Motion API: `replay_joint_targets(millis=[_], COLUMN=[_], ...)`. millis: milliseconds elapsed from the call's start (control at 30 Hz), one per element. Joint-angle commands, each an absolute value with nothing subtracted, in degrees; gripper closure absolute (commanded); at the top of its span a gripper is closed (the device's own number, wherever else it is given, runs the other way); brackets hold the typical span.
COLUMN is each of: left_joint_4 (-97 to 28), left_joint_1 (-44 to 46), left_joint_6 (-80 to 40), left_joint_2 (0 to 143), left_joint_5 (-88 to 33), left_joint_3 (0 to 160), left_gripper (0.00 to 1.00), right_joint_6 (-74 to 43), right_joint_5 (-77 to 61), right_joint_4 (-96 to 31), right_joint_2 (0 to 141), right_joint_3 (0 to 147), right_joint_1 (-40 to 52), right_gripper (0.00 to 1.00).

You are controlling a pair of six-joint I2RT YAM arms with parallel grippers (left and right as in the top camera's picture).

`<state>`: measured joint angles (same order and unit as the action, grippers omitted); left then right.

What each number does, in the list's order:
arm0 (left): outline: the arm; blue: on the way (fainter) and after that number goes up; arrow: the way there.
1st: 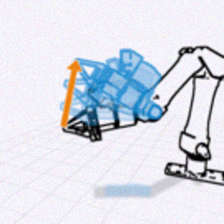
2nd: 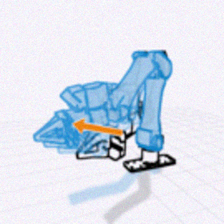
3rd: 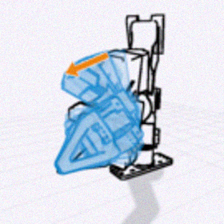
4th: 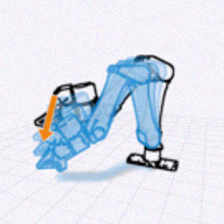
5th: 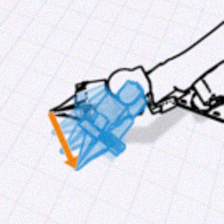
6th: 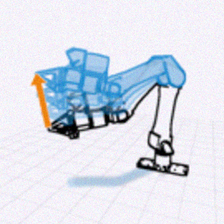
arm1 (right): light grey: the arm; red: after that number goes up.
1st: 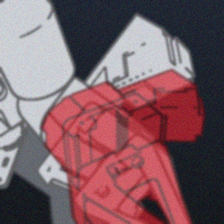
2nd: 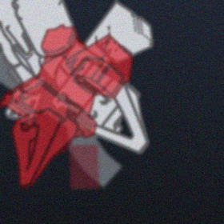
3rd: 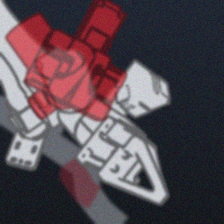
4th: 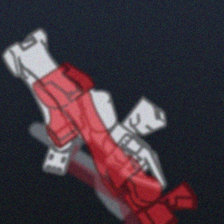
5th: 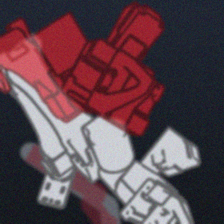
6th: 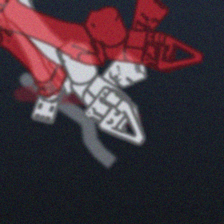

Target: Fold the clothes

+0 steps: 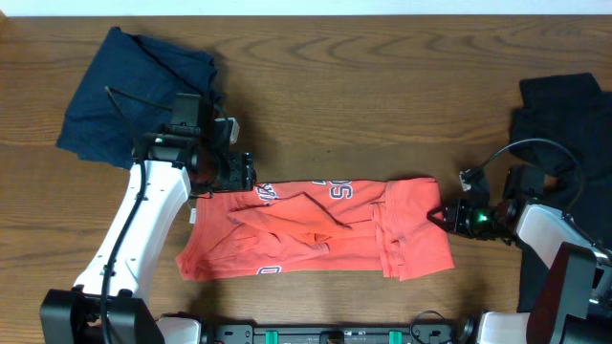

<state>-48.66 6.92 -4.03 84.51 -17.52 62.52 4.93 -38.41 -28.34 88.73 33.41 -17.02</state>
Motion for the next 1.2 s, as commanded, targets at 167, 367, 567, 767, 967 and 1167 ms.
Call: replay_joint_targets(millis=[167, 367, 567, 767, 967, 1167], left_joint_4=[-48.53, -48.38, -48.31, -47.92, -47.94, -47.90], left_joint_1=[6.98, 6.98, 6.98, 6.98, 7.01, 7.01], left_joint_6=[-3.42, -3.42, -3.44, -3.44, -3.44, -3.44], left_joint_2=[83.79, 83.79, 83.79, 83.79, 83.79, 83.79], left_joint_5=[-17.54, -17.54, -17.54, -17.54, -17.54, -17.56], left_joint_3=[63.57, 63.57, 63.57, 63.57, 63.57, 63.57], left_gripper=[0.28, 0.28, 0.28, 0.28, 0.28, 0.28], right_joint_6=[3.16, -0.64, -10.22, -10.28, -11.68, -15.16], right_joint_5=[-42.09, -36.21, -17.26, -14.13, -13.50, -13.45], right_joint_4=[-29.89, -37.04, -47.48, -50.02, -49.82, -49.84], right_joint_2=[88.68, 87.31, 84.12, 83.24, 82.87, 82.28], right_joint_3=[37.01, 45.10, 53.47, 54.85, 55.05, 55.13], right_joint_1=[-18.63, -20.84, -20.73, -17.89, -9.87, 0.73], right_gripper=[0.99, 0.99, 0.99, 0.99, 0.99, 0.99])
